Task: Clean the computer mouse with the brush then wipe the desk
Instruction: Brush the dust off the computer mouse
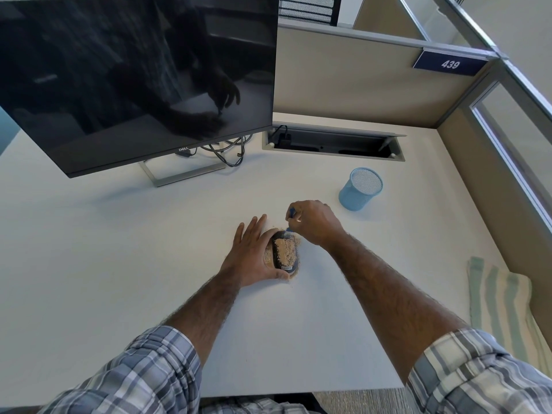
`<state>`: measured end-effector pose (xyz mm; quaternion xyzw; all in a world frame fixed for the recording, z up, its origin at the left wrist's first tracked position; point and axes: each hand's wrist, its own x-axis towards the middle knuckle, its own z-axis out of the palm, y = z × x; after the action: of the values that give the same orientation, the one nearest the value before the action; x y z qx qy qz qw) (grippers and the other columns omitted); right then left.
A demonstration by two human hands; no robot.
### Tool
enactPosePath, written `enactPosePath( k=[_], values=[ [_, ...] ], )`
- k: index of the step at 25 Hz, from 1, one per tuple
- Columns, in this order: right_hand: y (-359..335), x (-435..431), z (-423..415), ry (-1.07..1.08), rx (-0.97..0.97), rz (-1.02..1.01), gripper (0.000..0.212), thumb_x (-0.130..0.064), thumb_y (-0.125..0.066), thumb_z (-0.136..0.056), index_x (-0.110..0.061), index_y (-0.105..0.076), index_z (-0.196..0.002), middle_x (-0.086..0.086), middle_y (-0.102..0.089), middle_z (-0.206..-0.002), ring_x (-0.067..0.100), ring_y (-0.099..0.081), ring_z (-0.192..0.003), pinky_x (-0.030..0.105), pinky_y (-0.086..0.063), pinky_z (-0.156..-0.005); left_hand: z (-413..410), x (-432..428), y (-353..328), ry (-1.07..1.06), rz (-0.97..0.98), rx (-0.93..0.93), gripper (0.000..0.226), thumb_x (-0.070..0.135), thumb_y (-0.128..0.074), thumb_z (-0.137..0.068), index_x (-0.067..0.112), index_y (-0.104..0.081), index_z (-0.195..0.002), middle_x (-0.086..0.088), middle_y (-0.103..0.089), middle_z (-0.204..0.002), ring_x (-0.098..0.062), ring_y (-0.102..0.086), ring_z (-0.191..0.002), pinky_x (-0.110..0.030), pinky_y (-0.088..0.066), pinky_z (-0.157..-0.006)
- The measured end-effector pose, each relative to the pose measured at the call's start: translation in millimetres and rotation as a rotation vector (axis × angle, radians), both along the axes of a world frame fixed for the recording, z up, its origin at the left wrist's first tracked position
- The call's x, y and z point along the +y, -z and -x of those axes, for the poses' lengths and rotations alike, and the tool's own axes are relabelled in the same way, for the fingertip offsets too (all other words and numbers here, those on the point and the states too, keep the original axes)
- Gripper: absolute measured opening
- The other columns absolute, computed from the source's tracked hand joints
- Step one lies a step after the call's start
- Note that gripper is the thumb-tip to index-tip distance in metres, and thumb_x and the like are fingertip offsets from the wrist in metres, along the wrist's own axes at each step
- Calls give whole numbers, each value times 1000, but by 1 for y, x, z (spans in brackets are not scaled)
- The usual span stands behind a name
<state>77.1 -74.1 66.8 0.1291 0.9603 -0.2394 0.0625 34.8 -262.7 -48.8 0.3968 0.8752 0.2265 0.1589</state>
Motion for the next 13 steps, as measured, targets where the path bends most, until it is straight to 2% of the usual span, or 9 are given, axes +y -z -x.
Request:
enactPosePath(
  k=[4,7,10,13],
  values=[
    [-1,-1,0,-19,9,56,13,-20,-64,-90,-19,-74,-97,-5,-76,-94,15,-68,-85,40,-58,-83,1,1,0,-2,-2,-2,123,92,-65,-60,31,-24,-158,0,10,-172,-17,18,-157,-49,9,-126],
    [0,0,-1,1,4,10,16,-20,-61,-91,-19,-75,-99,-4,-76,-96,16,-67,-86,40,-56,-85,0,0,1,-2,-1,4,122,91,-66,-60,32,-24,-157,-1,8,-172,-17,17,-157,-49,9,-126],
    [2,1,-3,30,15,66,15,-19,-62,-88,-20,-75,-94,-6,-75,-89,14,-68,-82,41,-58,-82,1,0,1,-2,2,5,121,91,-66,-60,31,-25,-157,-1,8,-172,-18,16,-157,-48,10,-126],
    [3,2,-3,73,-1,26,16,-20,-61,-87,-20,-75,-94,-7,-74,-87,17,-67,-82,43,-57,-83,0,0,1,-3,9,6,121,91,-66,-60,33,-25,-157,0,8,-172,-17,17,-157,-48,10,-126]
  ],
)
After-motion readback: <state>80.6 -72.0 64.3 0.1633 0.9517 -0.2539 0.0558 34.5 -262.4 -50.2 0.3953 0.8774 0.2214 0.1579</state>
